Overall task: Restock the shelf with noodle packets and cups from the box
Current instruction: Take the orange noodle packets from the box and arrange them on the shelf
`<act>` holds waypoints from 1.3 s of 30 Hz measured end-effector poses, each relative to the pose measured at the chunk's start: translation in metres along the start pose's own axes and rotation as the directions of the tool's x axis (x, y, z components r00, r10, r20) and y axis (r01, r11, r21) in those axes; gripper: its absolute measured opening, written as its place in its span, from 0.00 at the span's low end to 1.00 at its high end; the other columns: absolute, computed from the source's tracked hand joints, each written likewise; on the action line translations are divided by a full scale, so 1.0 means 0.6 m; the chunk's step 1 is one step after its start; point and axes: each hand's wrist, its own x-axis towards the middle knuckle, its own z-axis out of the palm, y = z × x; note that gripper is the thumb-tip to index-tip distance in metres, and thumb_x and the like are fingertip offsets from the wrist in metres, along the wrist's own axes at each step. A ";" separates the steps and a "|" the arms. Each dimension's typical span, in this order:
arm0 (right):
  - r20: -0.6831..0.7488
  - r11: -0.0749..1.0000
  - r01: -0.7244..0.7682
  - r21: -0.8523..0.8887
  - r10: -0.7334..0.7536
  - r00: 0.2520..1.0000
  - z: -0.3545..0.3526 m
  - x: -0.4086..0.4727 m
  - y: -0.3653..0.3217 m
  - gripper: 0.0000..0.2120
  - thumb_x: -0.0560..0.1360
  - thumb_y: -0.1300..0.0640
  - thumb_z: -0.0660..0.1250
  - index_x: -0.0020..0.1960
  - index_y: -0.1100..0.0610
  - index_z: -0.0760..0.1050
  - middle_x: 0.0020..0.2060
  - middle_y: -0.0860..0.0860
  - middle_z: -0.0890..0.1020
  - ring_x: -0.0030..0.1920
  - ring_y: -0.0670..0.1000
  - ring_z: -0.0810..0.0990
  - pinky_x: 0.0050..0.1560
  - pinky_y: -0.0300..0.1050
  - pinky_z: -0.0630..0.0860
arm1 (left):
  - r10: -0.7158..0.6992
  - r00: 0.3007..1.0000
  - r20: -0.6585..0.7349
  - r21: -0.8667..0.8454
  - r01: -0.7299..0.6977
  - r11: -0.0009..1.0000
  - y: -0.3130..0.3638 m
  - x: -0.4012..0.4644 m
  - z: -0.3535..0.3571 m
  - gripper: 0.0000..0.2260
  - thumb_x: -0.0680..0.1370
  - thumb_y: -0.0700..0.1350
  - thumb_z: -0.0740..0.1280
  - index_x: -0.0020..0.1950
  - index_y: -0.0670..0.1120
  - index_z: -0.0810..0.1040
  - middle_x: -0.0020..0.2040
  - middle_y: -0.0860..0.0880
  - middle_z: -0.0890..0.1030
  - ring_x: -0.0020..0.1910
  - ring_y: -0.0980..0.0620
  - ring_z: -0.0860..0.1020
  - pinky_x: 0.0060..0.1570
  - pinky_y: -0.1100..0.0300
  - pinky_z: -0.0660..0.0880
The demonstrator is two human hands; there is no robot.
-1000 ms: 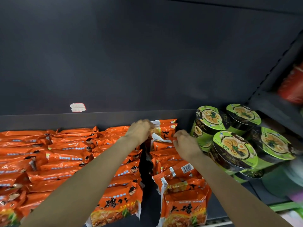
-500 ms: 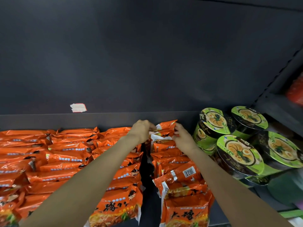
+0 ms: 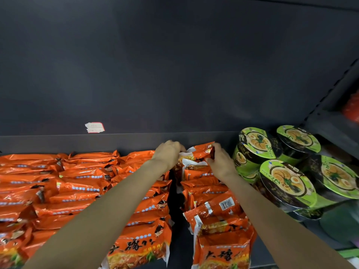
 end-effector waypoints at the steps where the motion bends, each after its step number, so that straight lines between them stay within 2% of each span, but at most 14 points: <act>1: -0.007 1.000 0.004 0.028 -0.004 1.000 0.000 0.003 -0.001 0.22 0.78 0.56 0.63 0.69 0.55 0.62 0.66 0.56 0.70 0.67 0.57 0.70 0.65 0.53 0.69 | 0.013 1.000 -0.010 0.027 -0.013 1.000 -0.002 -0.004 -0.001 0.15 0.79 0.40 0.62 0.62 0.54 0.78 0.58 0.46 0.79 0.57 0.44 0.76 0.56 0.51 0.75; 5: -0.104 0.991 0.019 0.130 -0.005 0.995 0.005 0.011 0.001 0.13 0.77 0.60 0.64 0.62 0.54 0.70 0.61 0.55 0.74 0.62 0.55 0.74 0.59 0.48 0.72 | 0.069 0.998 -0.009 -0.004 -0.069 0.998 -0.010 -0.017 -0.005 0.17 0.79 0.38 0.63 0.65 0.53 0.76 0.62 0.47 0.76 0.59 0.45 0.76 0.59 0.52 0.73; 9: -0.218 0.979 0.031 0.203 0.015 0.976 0.011 0.016 -0.006 0.05 0.76 0.61 0.66 0.51 0.54 0.77 0.52 0.53 0.80 0.54 0.52 0.79 0.51 0.43 0.75 | 0.102 0.994 0.024 -0.069 -0.100 0.993 -0.012 -0.025 -0.012 0.13 0.80 0.41 0.62 0.63 0.49 0.78 0.63 0.48 0.78 0.61 0.48 0.77 0.61 0.56 0.72; 14: -0.295 0.988 0.023 0.156 0.024 0.955 0.009 0.011 -0.011 0.08 0.75 0.64 0.66 0.49 0.54 0.80 0.50 0.52 0.82 0.52 0.52 0.81 0.48 0.39 0.74 | 0.066 0.998 0.009 -0.180 -0.064 0.982 -0.018 -0.024 -0.010 0.11 0.79 0.41 0.64 0.60 0.48 0.80 0.61 0.49 0.80 0.59 0.50 0.78 0.61 0.55 0.74; 19: -0.401 0.989 0.142 0.048 -0.112 0.909 -0.021 0.008 -0.028 0.08 0.75 0.65 0.66 0.50 0.55 0.80 0.49 0.52 0.80 0.51 0.52 0.79 0.45 0.38 0.70 | 0.070 0.997 0.044 -0.249 -0.057 0.967 -0.001 -0.012 -0.001 0.12 0.79 0.39 0.64 0.61 0.45 0.79 0.60 0.47 0.81 0.56 0.50 0.80 0.59 0.56 0.75; 21: -0.367 0.979 0.193 0.063 -0.157 0.917 -0.021 0.009 -0.032 0.08 0.74 0.65 0.67 0.51 0.56 0.79 0.49 0.52 0.80 0.50 0.51 0.79 0.45 0.39 0.72 | 0.071 0.994 0.084 -0.225 -0.051 0.973 0.003 -0.009 0.007 0.12 0.79 0.40 0.63 0.61 0.45 0.79 0.60 0.47 0.80 0.56 0.49 0.79 0.59 0.54 0.75; 23: -0.305 0.969 0.192 0.153 -0.139 0.942 -0.013 0.008 -0.034 0.09 0.74 0.63 0.68 0.53 0.56 0.77 0.49 0.51 0.81 0.51 0.50 0.80 0.48 0.40 0.74 | 0.062 0.996 0.071 -0.232 -0.044 0.972 0.001 -0.008 0.010 0.12 0.79 0.40 0.64 0.61 0.44 0.79 0.61 0.48 0.79 0.58 0.50 0.78 0.60 0.54 0.74; 26: -0.179 0.947 0.224 0.229 -0.185 0.966 -0.004 0.008 -0.044 0.12 0.75 0.62 0.68 0.58 0.58 0.76 0.51 0.52 0.82 0.53 0.49 0.80 0.55 0.41 0.75 | 0.041 0.996 -0.078 -0.332 -0.065 0.941 -0.005 -0.015 0.003 0.15 0.77 0.41 0.67 0.63 0.46 0.76 0.60 0.48 0.78 0.59 0.51 0.77 0.60 0.59 0.73; 29: -0.073 0.940 0.287 0.185 -0.278 0.958 0.003 0.002 -0.052 0.15 0.76 0.65 0.65 0.62 0.58 0.75 0.58 0.53 0.78 0.60 0.49 0.76 0.62 0.40 0.71 | 0.075 0.975 -0.209 -0.416 -0.158 0.896 -0.004 -0.029 -0.009 0.23 0.74 0.42 0.70 0.68 0.49 0.69 0.61 0.48 0.75 0.59 0.52 0.75 0.59 0.62 0.72; 32: -0.111 0.972 0.228 0.052 -0.221 0.969 0.009 -0.001 -0.036 0.17 0.77 0.62 0.63 0.65 0.57 0.73 0.63 0.53 0.74 0.64 0.51 0.72 0.64 0.41 0.67 | 0.181 0.957 -0.228 -0.197 -0.227 0.954 -0.007 -0.034 -0.009 0.24 0.77 0.42 0.66 0.72 0.54 0.66 0.63 0.50 0.72 0.62 0.51 0.72 0.61 0.55 0.72; 36: -0.002 0.975 0.213 -0.056 -0.214 0.977 0.015 -0.005 -0.014 0.17 0.79 0.59 0.61 0.68 0.56 0.71 0.67 0.52 0.71 0.68 0.52 0.68 0.69 0.46 0.65 | 0.178 0.968 -0.175 0.177 -0.147 0.973 -0.028 -0.028 -0.012 0.17 0.80 0.41 0.61 0.67 0.54 0.72 0.64 0.51 0.74 0.63 0.50 0.70 0.63 0.56 0.64; 37: 0.030 0.971 0.230 -0.065 -0.228 0.973 0.016 -0.006 -0.015 0.17 0.80 0.59 0.60 0.68 0.56 0.71 0.68 0.52 0.70 0.69 0.52 0.67 0.70 0.46 0.64 | 0.174 0.970 -0.169 0.218 -0.135 0.967 -0.033 -0.030 -0.012 0.15 0.80 0.43 0.60 0.66 0.53 0.73 0.64 0.52 0.73 0.64 0.51 0.69 0.63 0.56 0.64; 39: 0.066 0.963 0.257 -0.079 -0.252 0.965 0.021 -0.008 -0.020 0.17 0.80 0.60 0.58 0.68 0.56 0.72 0.69 0.52 0.70 0.70 0.52 0.66 0.71 0.45 0.62 | 0.187 0.969 -0.163 0.192 -0.155 0.969 -0.038 -0.036 -0.009 0.16 0.80 0.45 0.60 0.67 0.54 0.72 0.65 0.52 0.72 0.64 0.51 0.69 0.64 0.57 0.62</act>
